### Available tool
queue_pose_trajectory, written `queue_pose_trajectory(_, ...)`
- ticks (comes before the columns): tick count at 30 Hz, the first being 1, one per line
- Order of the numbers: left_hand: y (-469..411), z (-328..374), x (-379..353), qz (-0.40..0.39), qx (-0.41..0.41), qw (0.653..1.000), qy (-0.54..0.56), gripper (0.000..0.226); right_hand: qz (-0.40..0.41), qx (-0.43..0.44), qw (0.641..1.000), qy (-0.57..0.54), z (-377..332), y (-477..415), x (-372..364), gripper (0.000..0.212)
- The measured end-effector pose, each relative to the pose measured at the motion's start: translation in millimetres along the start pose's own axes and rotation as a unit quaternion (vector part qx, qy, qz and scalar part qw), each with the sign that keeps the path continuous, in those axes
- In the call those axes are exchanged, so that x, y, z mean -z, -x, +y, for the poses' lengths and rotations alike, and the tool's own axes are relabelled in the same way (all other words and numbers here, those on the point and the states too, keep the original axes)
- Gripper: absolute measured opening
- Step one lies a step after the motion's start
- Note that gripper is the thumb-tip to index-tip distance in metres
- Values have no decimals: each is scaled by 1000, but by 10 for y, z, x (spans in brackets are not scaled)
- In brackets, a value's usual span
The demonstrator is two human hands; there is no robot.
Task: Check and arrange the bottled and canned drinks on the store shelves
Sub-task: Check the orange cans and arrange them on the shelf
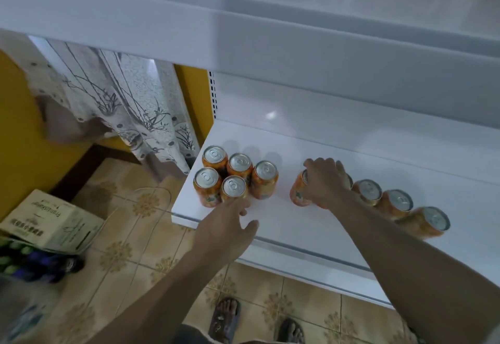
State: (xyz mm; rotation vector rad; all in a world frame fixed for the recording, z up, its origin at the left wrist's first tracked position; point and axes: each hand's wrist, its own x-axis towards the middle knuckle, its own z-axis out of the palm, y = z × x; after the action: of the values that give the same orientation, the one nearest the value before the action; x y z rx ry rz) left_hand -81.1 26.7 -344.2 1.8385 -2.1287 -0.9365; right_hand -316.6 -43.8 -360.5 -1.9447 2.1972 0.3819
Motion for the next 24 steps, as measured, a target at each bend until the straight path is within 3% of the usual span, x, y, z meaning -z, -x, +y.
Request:
queue_pose_trajectory(3, -1, -85, 11, -13, 11, 1000, -7, 40, 70, 45, 994, -69, -229, -10, 82, 67)
queue_pose_trajectory(7, 41, -164, 43, -28, 16, 999, -5, 42, 44, 68, 983, -163, -648, -58, 73, 80)
queue_pose_trajectory(11, 118, -263, 93, -25, 5, 1000, -9, 43, 2, 41, 978, -203, -788, -130, -82, 86)
queue_pose_trajectory(15, 149, -393, 169, -21, -17, 1000, 5, 39, 39, 4, 965, -261, -786, -42, -112, 74)
queue_pose_trajectory(18, 100, -423, 207, -53, -47, 995, 63, 39, 88, -20, 943, -319, -753, 247, -20, 79)
queue_pose_trajectory(21, 78, -353, 217, -57, -104, 987, 109, 55, 143, -24, 906, -397, -716, 711, 148, 84)
queue_pose_trajectory(24, 43, -220, 209, 1, -179, 972, 156, 85, 205, -14, 864, -461, -721, 1190, 313, 85)
